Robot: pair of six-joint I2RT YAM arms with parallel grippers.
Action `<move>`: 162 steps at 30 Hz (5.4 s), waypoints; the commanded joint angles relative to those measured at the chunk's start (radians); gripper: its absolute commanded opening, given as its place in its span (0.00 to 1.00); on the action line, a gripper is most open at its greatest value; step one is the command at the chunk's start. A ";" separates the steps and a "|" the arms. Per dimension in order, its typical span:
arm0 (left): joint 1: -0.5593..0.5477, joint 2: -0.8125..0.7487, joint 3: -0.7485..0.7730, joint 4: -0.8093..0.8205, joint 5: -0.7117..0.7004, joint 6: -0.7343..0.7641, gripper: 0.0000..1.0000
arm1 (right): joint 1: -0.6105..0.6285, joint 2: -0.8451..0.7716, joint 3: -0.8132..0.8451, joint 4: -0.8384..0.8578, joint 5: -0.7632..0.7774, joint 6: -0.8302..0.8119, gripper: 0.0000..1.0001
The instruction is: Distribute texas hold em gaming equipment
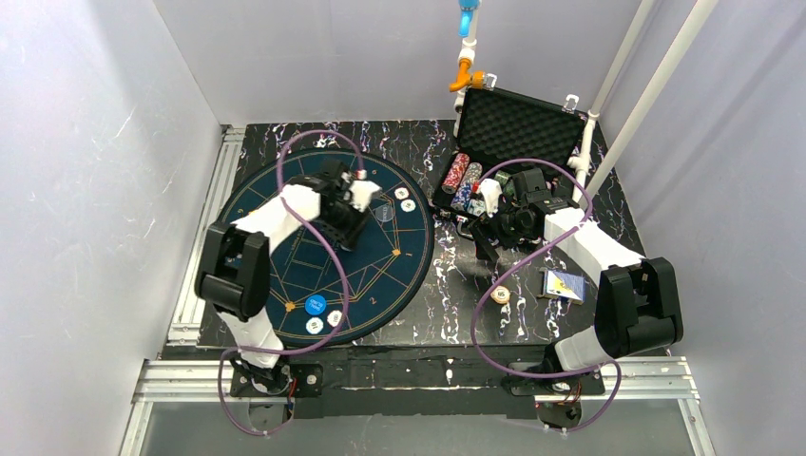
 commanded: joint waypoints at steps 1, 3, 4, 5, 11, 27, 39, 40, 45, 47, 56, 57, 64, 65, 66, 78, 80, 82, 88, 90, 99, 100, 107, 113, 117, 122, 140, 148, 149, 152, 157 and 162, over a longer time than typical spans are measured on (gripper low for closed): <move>0.165 -0.119 -0.034 -0.098 0.047 0.015 0.29 | -0.006 -0.026 0.027 0.003 -0.021 -0.006 0.98; 0.255 -0.150 -0.048 -0.115 0.055 0.020 0.29 | -0.005 -0.028 0.025 0.003 -0.022 -0.006 0.98; 0.303 -0.162 -0.054 -0.124 0.059 0.028 0.29 | -0.006 -0.028 0.026 0.004 -0.023 -0.006 0.98; 0.349 -0.172 -0.058 -0.134 0.060 0.038 0.29 | -0.006 -0.027 0.025 0.003 -0.025 -0.006 0.98; 0.643 -0.194 -0.035 -0.162 0.058 0.121 0.29 | -0.006 0.003 0.029 0.003 -0.033 -0.004 0.98; 0.794 0.155 0.291 -0.063 -0.048 0.150 0.28 | -0.005 0.032 0.012 -0.001 -0.038 -0.026 0.98; 0.795 0.315 0.417 -0.037 -0.088 0.160 0.30 | -0.005 0.055 0.012 -0.004 -0.036 -0.029 0.98; 0.795 0.323 0.416 -0.035 -0.082 0.161 0.30 | -0.006 0.054 0.013 -0.005 -0.034 -0.029 0.98; 0.795 0.363 0.427 -0.012 -0.065 0.164 0.40 | -0.006 0.058 0.012 -0.005 -0.032 -0.027 0.98; 0.790 0.384 0.451 -0.011 -0.060 0.160 0.39 | -0.005 0.064 0.015 -0.006 -0.032 -0.026 0.98; 0.772 0.403 0.467 -0.025 -0.067 0.175 0.54 | -0.006 0.076 0.021 -0.007 -0.031 -0.027 0.98; 0.773 0.388 0.457 -0.025 -0.061 0.176 0.60 | -0.006 0.074 0.020 -0.006 -0.031 -0.027 0.98; 0.765 0.266 0.440 -0.065 -0.010 0.176 0.69 | -0.006 0.039 0.020 -0.010 -0.030 -0.029 0.98; 0.762 0.238 0.441 -0.080 -0.003 0.177 0.69 | -0.005 0.031 0.026 -0.016 -0.028 -0.030 0.98; 0.758 0.210 0.440 -0.095 0.009 0.178 0.70 | -0.005 0.024 0.031 -0.029 -0.027 -0.033 0.98; 0.558 -0.263 0.151 -0.231 0.149 0.126 0.81 | -0.005 -0.114 0.046 -0.299 0.151 -0.179 0.98; 0.521 -0.306 0.111 -0.232 0.188 0.076 0.82 | -0.001 -0.106 0.043 -0.361 0.134 -0.212 0.98; 0.494 -0.332 0.083 -0.233 0.241 0.032 0.82 | 0.025 -0.095 0.029 -0.388 0.143 -0.237 0.98; 0.459 -0.356 0.062 -0.234 0.270 -0.032 0.82 | 0.160 -0.086 -0.055 -0.308 0.251 -0.232 0.98; 0.459 -0.361 0.058 -0.234 0.278 -0.039 0.83 | 0.185 -0.070 -0.076 -0.278 0.280 -0.226 0.98; 0.458 -0.369 0.036 -0.222 0.292 -0.058 0.83 | 0.218 -0.055 -0.169 -0.208 0.322 -0.234 0.98; 0.458 -0.367 0.035 -0.221 0.292 -0.060 0.83 | 0.219 -0.056 -0.176 -0.198 0.323 -0.234 0.98; 0.457 -0.358 0.032 -0.219 0.305 -0.073 0.83 | 0.230 -0.050 -0.199 -0.153 0.299 -0.224 0.98; 0.458 -0.356 0.034 -0.219 0.304 -0.076 0.83 | 0.252 -0.018 -0.206 -0.143 0.277 -0.223 0.92; 0.459 -0.355 0.034 -0.218 0.297 -0.074 0.83 | 0.252 0.008 -0.199 -0.146 0.269 -0.225 0.82; 0.457 -0.351 0.036 -0.218 0.291 -0.072 0.83 | 0.252 0.017 -0.198 -0.157 0.273 -0.234 0.63; 0.460 -0.318 0.053 -0.218 0.299 -0.098 0.84 | 0.331 0.004 -0.014 -0.243 0.199 -0.189 0.13; 0.501 -0.278 0.091 -0.218 0.359 -0.143 0.84 | 0.416 0.121 0.179 -0.234 0.190 -0.144 0.09; 0.516 -0.270 0.096 -0.218 0.382 -0.150 0.84 | 0.430 0.147 0.209 -0.233 0.189 -0.141 0.09; 0.571 -0.251 0.110 -0.219 0.425 -0.172 0.84 | 0.466 0.234 0.305 -0.217 0.190 -0.124 0.08; 0.662 -0.219 0.130 -0.218 0.479 -0.195 0.83 | 0.521 0.385 0.498 -0.207 0.195 -0.083 0.07; 0.716 -0.202 0.140 -0.218 0.495 -0.198 0.83 | 0.584 0.551 0.704 -0.198 0.202 -0.050 0.07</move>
